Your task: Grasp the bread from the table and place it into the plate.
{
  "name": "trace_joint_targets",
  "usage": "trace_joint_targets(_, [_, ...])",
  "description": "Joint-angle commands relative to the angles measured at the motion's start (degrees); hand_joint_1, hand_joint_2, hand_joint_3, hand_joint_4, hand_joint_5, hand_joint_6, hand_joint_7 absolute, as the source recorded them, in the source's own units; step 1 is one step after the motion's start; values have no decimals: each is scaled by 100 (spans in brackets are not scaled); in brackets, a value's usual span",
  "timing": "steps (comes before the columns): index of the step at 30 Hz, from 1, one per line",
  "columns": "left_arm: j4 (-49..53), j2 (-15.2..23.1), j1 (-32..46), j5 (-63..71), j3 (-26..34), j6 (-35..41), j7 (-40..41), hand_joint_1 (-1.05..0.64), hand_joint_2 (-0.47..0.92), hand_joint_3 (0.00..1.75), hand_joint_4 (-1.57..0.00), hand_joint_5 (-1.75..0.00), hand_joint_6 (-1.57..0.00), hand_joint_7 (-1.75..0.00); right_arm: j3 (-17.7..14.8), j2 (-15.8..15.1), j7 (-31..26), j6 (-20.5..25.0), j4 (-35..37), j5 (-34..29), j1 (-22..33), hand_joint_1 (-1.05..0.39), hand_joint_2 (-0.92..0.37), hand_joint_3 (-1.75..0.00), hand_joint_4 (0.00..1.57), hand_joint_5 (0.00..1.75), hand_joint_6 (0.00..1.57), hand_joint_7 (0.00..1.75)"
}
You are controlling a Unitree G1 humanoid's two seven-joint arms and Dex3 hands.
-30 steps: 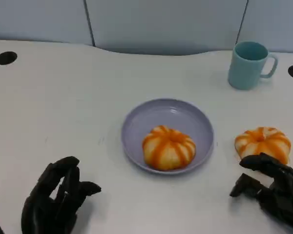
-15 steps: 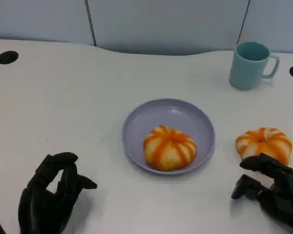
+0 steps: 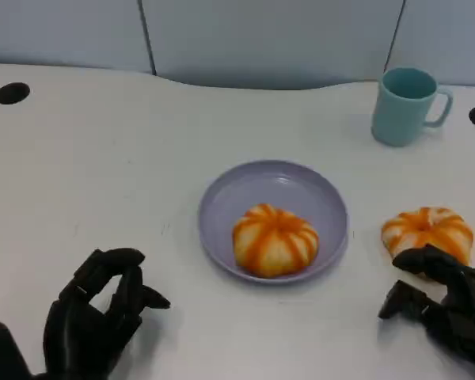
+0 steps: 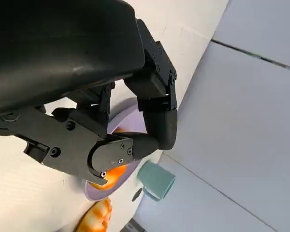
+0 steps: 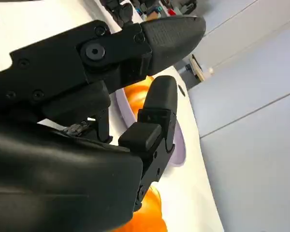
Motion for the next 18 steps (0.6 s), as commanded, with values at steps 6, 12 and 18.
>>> trace_joint_targets(6, [206,96,-148,-23,128,-47,30,-33,66,62,-66,-160,-65,-116,-24,-145,-11,50,290,-72,-54,-45,-92,-16,61,143,65,98])
trace_joint_targets(12, [228,85,-167,10,145,-119,12,-33,71,55,-67,-160,-67,-112,-74,-146,83,2,379,-31,-104,-46,-92,-15,63,143,67,97])
trace_joint_targets(18, [230,80,-168,33,151,-131,4,-33,72,54,-66,-161,-66,-114,-76,-148,103,-28,408,-34,-114,-47,-92,-15,63,143,68,96])
